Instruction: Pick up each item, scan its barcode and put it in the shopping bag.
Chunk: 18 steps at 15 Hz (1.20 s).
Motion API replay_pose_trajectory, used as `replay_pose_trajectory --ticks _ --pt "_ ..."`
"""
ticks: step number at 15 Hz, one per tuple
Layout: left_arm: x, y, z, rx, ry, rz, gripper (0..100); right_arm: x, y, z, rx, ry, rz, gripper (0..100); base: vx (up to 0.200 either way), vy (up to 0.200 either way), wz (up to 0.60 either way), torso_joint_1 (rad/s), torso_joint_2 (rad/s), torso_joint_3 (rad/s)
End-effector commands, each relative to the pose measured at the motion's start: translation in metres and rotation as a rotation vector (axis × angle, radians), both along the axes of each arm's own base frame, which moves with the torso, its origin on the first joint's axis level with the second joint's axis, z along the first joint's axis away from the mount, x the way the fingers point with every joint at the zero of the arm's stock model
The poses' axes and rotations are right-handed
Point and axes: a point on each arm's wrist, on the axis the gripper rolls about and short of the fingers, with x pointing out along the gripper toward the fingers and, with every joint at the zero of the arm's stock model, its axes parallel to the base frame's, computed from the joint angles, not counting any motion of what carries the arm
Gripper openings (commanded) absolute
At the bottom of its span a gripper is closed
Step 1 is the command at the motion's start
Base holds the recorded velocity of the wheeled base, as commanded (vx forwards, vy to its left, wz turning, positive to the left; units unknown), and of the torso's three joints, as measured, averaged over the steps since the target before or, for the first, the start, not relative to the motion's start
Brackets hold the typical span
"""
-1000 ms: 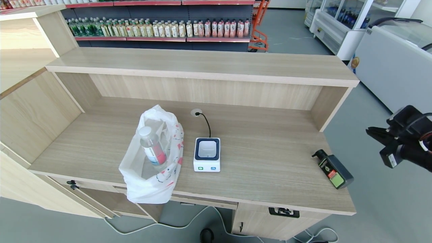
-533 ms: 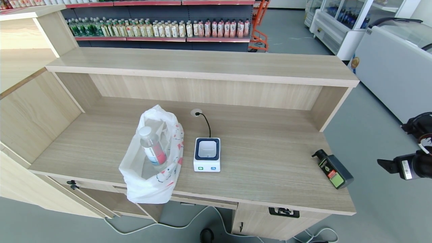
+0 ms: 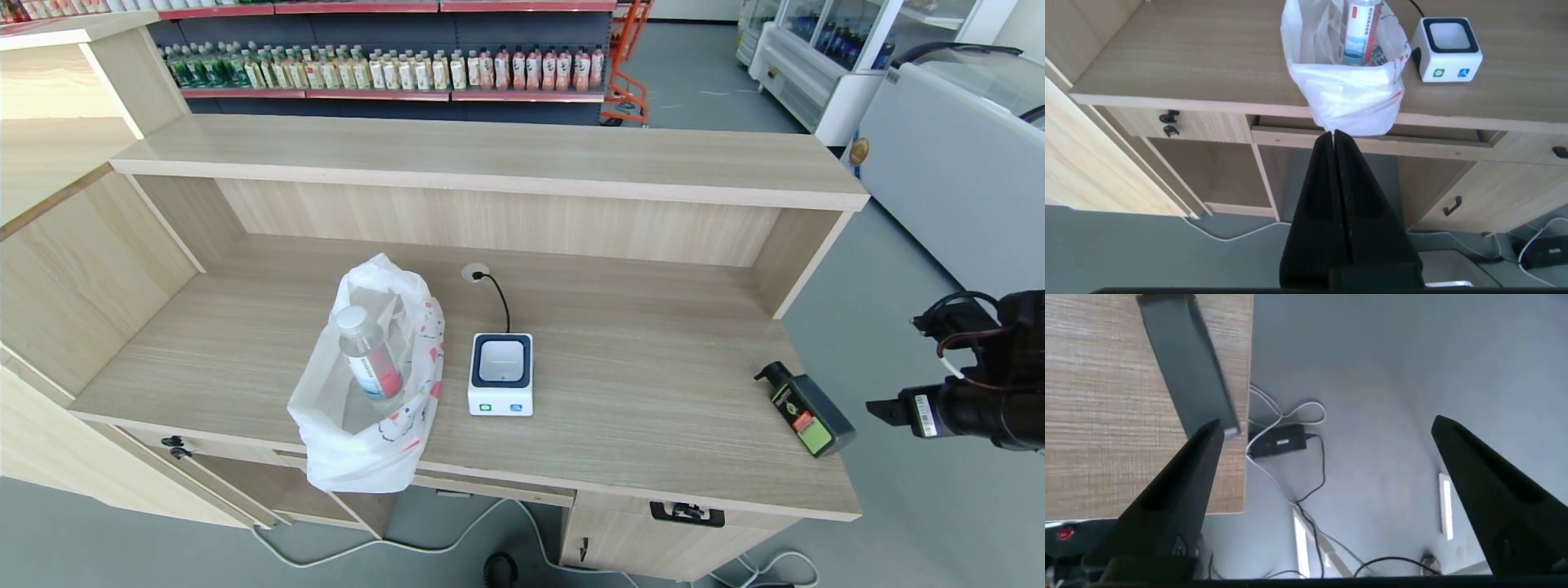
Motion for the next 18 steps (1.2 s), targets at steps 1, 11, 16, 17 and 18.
replay_pose_trajectory --ticks 1,11,16,17,18 --pt "0.0 0.0 0.0 0.0 0.0 0.0 0 0.019 0.008 -0.022 0.054 0.046 0.044 100 0.0 0.0 0.0 0.0 0.0 0.0" --pt "0.0 0.0 0.0 0.0 0.0 0.0 0 0.052 0.017 -0.058 0.118 0.043 0.118 100 0.0 0.0 0.0 0.0 0.0 0.0" --pt "0.0 0.0 0.0 0.0 0.0 0.0 0 0.056 0.018 -0.067 0.142 0.051 0.114 0 0.0 0.0 0.0 0.0 0.0 0.0" --pt "0.0 0.0 0.0 0.0 0.0 0.0 0 0.057 0.018 -0.067 0.144 0.051 0.115 0 0.0 0.0 0.0 0.0 0.0 0.0" --pt "0.0 0.0 0.0 0.0 0.0 0.0 0 0.058 0.018 -0.069 0.145 0.051 0.116 0 0.0 0.0 0.0 0.0 0.0 0.0"
